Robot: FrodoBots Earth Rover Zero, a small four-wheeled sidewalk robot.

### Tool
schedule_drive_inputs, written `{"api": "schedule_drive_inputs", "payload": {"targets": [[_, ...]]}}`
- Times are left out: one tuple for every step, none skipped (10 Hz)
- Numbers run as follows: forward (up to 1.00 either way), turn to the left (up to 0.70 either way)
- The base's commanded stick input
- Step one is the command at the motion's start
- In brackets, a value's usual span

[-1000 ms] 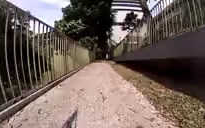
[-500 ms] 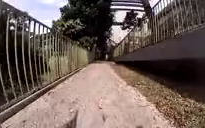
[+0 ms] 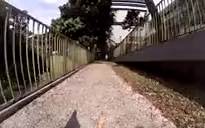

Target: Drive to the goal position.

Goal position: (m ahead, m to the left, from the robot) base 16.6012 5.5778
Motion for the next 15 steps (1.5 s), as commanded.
{"api": "schedule_drive_inputs", "payload": {"targets": [[1.0, 0.0], [1.0, 0.0], [1.0, 0.0], [1.0, 0.0], [1.0, 0.0], [1.0, 0.0], [1.0, 0.0], [1.0, 0.0], [1.0, 0.0], [1.0, 0.0], [1.0, 0.0], [1.0, 0.0], [1.0, 0.0], [1.0, 0.0], [1.0, 0.0]]}}
